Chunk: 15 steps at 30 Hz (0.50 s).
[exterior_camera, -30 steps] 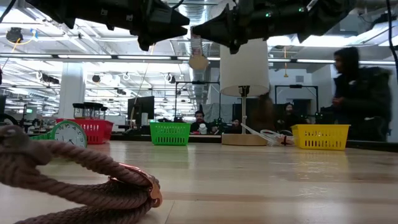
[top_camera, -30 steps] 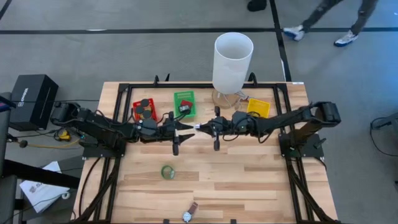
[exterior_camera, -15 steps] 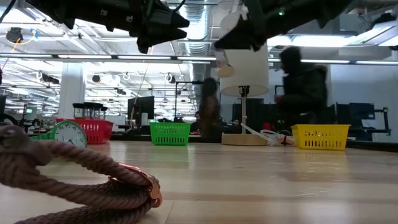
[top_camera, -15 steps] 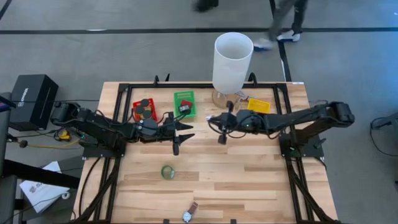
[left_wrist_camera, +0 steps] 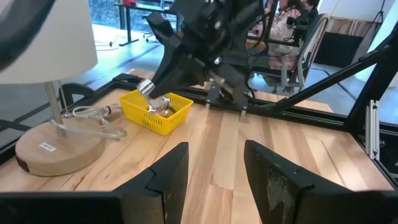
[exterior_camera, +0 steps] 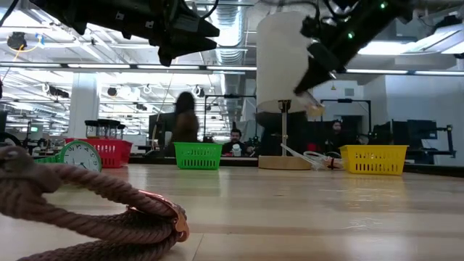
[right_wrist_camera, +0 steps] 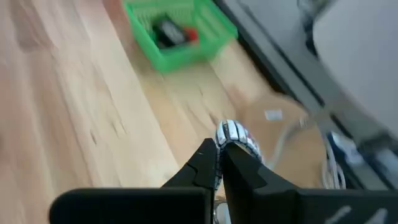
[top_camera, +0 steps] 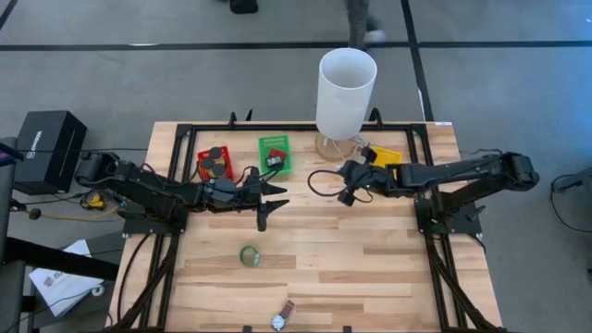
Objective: Pick & Place Office items
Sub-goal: Put the light blue wrist watch into the yellow bin
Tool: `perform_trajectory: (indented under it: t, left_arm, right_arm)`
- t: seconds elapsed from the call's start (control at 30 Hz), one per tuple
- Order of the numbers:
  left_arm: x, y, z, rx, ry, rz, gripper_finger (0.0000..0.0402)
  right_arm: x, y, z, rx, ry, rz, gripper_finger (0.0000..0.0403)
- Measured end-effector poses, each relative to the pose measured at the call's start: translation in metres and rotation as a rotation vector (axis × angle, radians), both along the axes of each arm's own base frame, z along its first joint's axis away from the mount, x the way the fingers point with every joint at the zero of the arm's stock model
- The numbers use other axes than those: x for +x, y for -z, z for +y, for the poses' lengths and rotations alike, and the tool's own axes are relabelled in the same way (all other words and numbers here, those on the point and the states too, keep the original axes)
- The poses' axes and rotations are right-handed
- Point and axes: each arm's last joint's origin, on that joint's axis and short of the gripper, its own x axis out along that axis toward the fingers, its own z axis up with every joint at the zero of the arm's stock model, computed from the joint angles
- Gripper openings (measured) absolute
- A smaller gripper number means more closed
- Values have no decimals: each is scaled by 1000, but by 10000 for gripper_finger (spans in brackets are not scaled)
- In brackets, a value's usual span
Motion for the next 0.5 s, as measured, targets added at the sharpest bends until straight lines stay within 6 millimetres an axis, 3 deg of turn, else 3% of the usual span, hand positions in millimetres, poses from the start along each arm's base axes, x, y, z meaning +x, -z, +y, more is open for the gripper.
perform_trajectory:
  t: [0.5]
  left_arm:
    - [0, 0, 0, 0, -1, 3, 149]
  right_arm:
    - [-40, 26, -46, 105, 509, 239, 12]
